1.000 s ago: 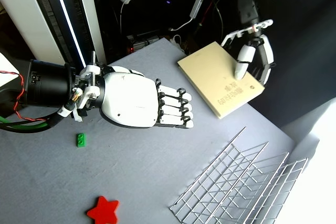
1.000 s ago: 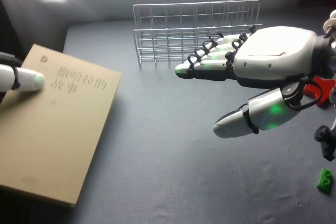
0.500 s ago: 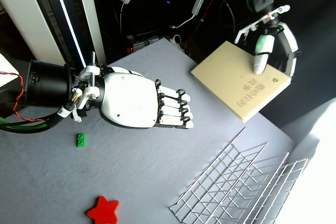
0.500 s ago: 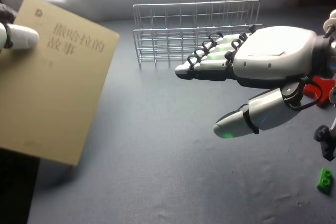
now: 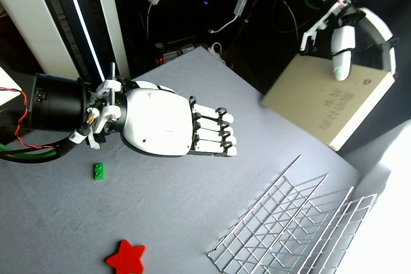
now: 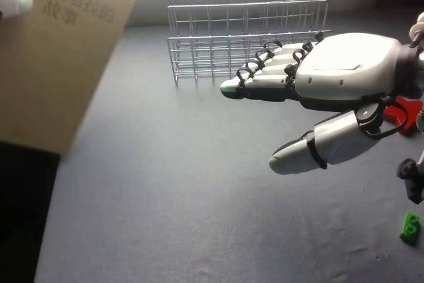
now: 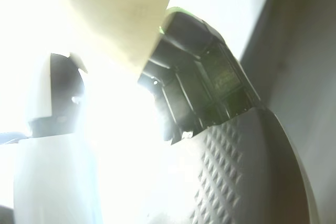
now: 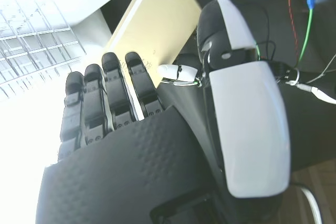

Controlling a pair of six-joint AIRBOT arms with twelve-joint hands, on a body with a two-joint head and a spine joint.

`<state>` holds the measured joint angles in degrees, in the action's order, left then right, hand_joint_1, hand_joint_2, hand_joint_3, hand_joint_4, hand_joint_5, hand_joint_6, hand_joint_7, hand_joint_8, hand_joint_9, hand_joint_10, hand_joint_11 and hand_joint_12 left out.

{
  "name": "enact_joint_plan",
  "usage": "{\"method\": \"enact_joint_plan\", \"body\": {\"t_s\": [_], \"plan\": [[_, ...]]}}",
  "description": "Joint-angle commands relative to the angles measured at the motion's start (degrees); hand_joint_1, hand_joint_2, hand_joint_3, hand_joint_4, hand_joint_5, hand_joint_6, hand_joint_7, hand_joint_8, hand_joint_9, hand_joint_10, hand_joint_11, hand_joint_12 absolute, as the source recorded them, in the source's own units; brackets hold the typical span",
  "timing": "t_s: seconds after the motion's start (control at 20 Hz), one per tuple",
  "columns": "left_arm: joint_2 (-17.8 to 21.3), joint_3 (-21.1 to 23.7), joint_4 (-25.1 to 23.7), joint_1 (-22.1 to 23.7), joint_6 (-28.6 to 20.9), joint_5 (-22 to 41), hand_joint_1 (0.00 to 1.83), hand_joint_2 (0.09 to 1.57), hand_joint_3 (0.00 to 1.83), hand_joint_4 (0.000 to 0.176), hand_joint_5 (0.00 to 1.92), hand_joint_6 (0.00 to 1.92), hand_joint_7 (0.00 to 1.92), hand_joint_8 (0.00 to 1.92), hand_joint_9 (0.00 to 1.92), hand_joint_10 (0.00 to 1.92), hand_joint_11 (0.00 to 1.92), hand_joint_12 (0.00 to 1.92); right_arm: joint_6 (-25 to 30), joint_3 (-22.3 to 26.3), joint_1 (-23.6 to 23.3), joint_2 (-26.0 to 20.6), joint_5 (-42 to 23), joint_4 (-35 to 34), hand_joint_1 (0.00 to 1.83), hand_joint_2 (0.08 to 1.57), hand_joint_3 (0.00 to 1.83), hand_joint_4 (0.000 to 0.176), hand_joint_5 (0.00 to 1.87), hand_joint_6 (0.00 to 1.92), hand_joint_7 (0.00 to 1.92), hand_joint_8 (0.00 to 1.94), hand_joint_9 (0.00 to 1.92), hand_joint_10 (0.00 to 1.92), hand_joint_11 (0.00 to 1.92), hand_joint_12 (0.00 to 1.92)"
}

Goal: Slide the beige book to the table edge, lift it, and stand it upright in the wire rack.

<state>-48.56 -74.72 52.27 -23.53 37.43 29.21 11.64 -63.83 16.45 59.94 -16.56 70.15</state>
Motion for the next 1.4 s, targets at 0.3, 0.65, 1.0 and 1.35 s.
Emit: {"method": "enact_joint_plan", "body": {"t_s": [0.3,0.65,1.0,1.35], "plan": [[1.6,1.3,-6.4,4.9,-2.3,10.1,1.34,1.23,0.00,0.000,0.63,1.24,0.79,1.35,0.78,1.54,0.72,1.71,0.5,0.1,-1.5,-0.7,-2.5,-1.7,0.17,1.17,0.00,0.000,0.00,0.00,0.06,0.00,0.04,0.00,0.00,0.15],[0.7,0.8,-16.0,6.5,-11.9,13.3,1.35,1.22,0.00,0.000,0.65,1.21,0.80,1.32,0.80,1.52,0.72,1.69,-20.6,0.1,-1.9,-0.9,-3.5,-21.4,0.13,1.17,0.00,0.000,0.00,0.00,0.05,0.00,0.06,0.00,0.00,0.10],[-2.3,-2.7,-25.1,8.0,-25.1,18.6,1.35,1.22,0.00,0.000,0.66,1.20,0.80,1.32,0.80,1.53,0.73,1.69,-55.0,2.2,2.2,-4.2,-16.7,-52.9,0.15,1.16,0.00,0.000,0.02,0.00,0.08,0.00,0.06,0.00,0.00,0.12],[-5.6,-5.7,-28.9,7.5,-34.5,22.1,1.35,1.21,0.00,0.000,0.68,1.18,0.82,1.30,0.81,1.51,0.72,1.68,-59.4,1.6,11.0,-9.2,-30.9,-57.3,0.15,1.17,0.00,0.000,0.00,0.00,0.05,0.00,0.05,0.00,0.00,0.01]]}}
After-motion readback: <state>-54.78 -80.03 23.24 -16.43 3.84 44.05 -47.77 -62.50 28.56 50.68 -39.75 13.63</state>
